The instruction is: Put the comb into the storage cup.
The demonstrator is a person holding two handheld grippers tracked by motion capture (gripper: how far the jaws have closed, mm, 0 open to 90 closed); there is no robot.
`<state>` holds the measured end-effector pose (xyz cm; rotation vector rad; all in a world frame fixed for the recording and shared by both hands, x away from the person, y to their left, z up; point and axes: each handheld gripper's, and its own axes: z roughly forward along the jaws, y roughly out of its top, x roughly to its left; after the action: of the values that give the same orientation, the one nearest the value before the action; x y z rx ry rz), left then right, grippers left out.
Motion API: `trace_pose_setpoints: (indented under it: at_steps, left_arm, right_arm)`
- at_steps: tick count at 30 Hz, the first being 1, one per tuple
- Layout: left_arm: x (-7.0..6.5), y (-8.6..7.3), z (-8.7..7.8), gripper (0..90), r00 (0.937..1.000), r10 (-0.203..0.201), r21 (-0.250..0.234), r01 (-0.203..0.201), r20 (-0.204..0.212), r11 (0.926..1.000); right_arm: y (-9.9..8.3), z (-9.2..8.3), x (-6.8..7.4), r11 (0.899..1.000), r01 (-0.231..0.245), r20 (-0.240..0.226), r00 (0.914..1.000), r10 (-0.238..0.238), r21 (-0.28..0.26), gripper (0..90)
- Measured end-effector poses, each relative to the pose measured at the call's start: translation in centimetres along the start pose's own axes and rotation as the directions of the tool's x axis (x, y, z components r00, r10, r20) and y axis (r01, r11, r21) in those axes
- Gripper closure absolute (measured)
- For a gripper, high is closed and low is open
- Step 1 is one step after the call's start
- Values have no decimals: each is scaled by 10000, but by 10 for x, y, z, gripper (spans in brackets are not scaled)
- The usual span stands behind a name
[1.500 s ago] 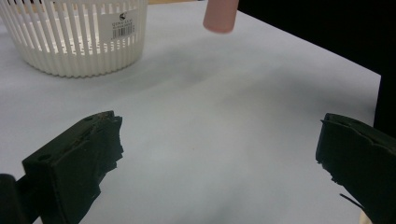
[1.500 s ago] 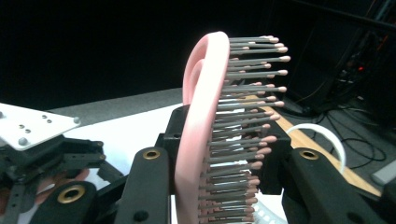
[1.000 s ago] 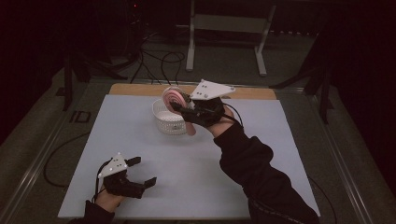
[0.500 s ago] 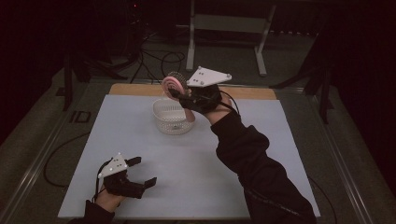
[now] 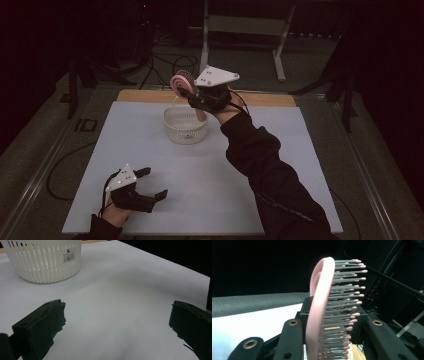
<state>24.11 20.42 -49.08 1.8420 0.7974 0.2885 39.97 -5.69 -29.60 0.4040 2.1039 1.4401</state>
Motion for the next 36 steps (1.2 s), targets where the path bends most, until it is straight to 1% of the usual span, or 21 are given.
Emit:
trace_pose_setpoints:
  at_steps: [2,5,8,11,13,17,19,20,23,24,28,29,32,36]
  left_arm:
    - [0,0,0,0,10000,22,0,-22,14,10000]
    - [0,0,0,0,10000,-34,-17,34,3,10000]
    - [1,-1,0,0,10000,-56,1,56,7,10000]
    - [2,-1,-1,0,10000,-27,-10,27,-9,10000]
    - [2,-1,-1,0,10000,-24,-7,24,-9,10000]
    - [2,-1,-2,0,10000,-57,-19,57,18,10000]
    - [3,-1,-2,0,10000,-52,-20,52,34,10000]
    - [3,-1,-2,0,10000,-47,-20,47,42,10000]
    - [2,-1,-2,0,10000,-16,-27,16,60,10000]
    - [2,-1,-2,0,10000,-14,-30,14,66,10000]
    - [2,-2,-2,0,10000,-9,-7,9,71,10000]
    - [2,-2,-2,0,10000,-1,1,1,67,10000]
    - [2,-2,-2,0,10000,-12,-21,12,71,10000]
    - [2,-2,-3,0,10000,-8,-37,8,69,10000]
  right_arm:
    - [-3,4,-2,10000,-26,-41,10000,26,-77,644]
    - [-8,11,-3,9997,169,-38,9998,-170,-190,643]
    - [-13,19,-4,9992,383,70,9992,-382,-121,643]
    - [-20,26,-5,9992,368,56,9993,-367,-133,643]
    - [-25,32,-6,9995,277,36,9996,-277,-126,643]
    - [-35,44,-4,9990,429,96,9990,-430,92,644]
    - [-39,49,-3,9991,391,10,9992,-391,154,644]
    - [-41,51,-3,9990,409,11,9992,-410,158,644]
    - [-48,58,-2,9995,273,19,9996,-273,140,644]
    - [-50,61,-1,9992,340,43,9994,-341,195,643]
    - [-57,68,2,9977,528,58,9986,-531,417,644]
    - [-59,70,3,9980,450,81,9989,-455,446,644]
    - [-65,75,5,9981,456,154,9988,-463,425,643]
    - [-72,81,8,9968,568,206,9981,-580,560,644]
